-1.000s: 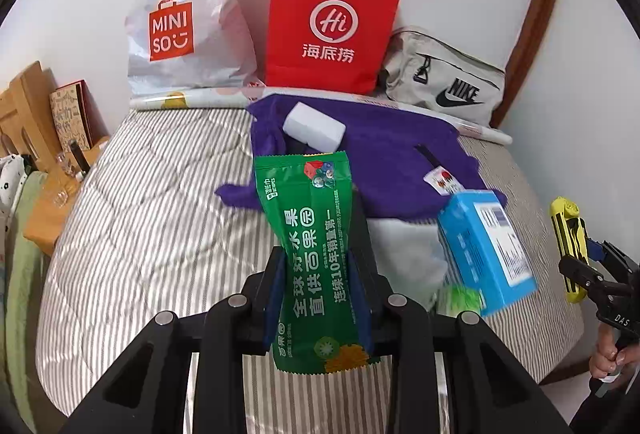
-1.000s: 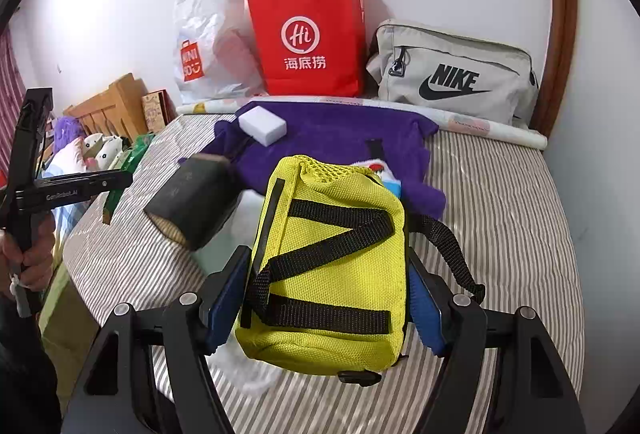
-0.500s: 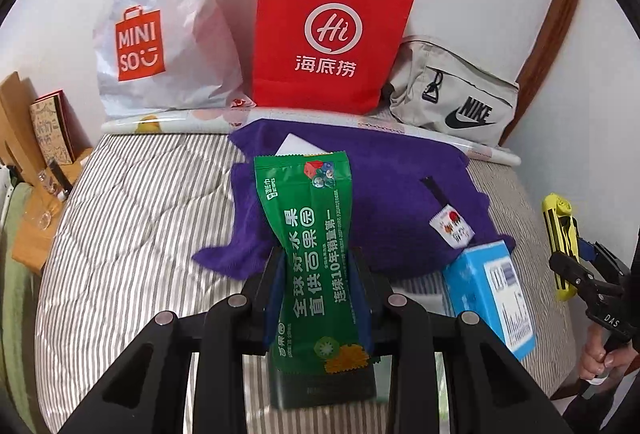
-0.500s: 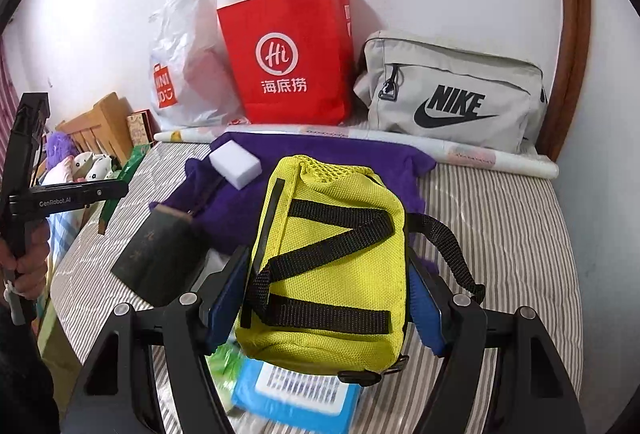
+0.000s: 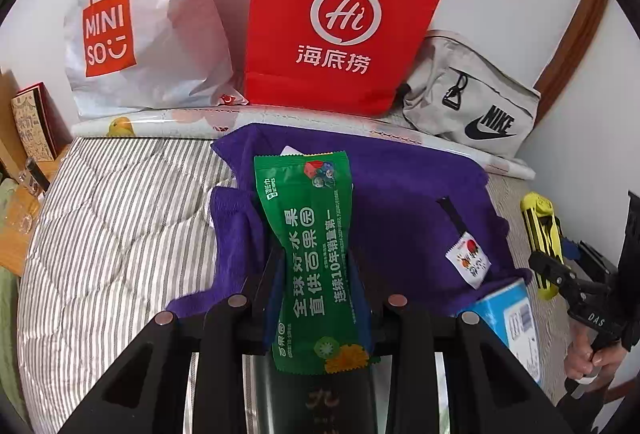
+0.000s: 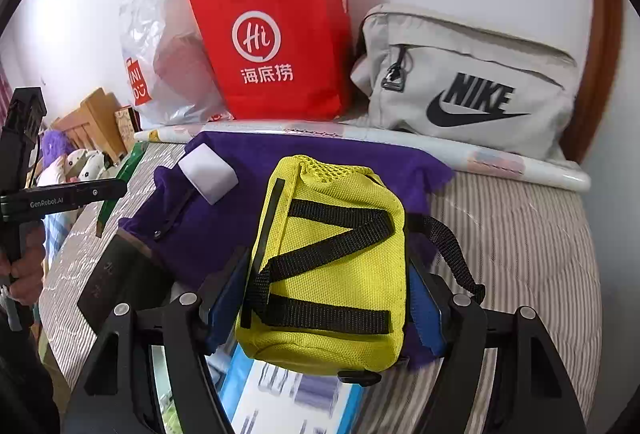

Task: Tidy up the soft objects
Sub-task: 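Carry the yellow pouch with the right gripper while the left carries the green packet toward the towel, then lower the pouch onto the towel with the right gripper while the left lowers the green packet there, both opening, then grasp the white cloth with the right gripper, then lift the white cloth with the right gripper while the left grasps the green leaf-print tissue pack, then carry the cloth with the right gripper while the left carries the tissue pack over the towel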

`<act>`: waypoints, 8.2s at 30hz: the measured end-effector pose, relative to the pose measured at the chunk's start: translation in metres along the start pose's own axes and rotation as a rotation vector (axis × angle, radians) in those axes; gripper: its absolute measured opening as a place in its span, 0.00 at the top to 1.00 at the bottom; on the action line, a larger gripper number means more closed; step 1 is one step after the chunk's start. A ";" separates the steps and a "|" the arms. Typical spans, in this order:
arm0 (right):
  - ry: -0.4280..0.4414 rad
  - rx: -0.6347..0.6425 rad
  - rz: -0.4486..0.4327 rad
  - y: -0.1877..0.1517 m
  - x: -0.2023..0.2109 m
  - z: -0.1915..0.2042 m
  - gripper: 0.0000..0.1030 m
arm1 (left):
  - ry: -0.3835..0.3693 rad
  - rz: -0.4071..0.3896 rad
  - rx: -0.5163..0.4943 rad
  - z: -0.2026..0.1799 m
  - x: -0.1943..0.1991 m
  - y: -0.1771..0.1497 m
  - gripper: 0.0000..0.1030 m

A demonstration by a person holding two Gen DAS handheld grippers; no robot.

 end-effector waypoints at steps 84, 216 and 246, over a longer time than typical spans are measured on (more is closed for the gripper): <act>0.081 0.344 0.318 -0.093 -0.048 0.146 0.22 | -0.024 -0.003 0.041 0.065 0.048 -0.066 0.41; 0.024 -0.126 -0.121 -0.106 0.185 0.040 0.86 | -0.036 -0.081 -0.114 -0.040 0.128 -0.114 0.51; 0.071 -0.092 -0.068 0.016 0.029 0.011 0.86 | -0.031 -0.044 -0.104 -0.026 0.035 -0.024 0.51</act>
Point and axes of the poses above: each gripper's, at about its wrist camera, not at the fingertips, and x roughly against the way its jaws point, z to its left, y to its top, the point moved 3 cm from there along -x, roughly the way its jaws point, and after that the axes turned 9 degrees about -z, right-handed, at the moved point
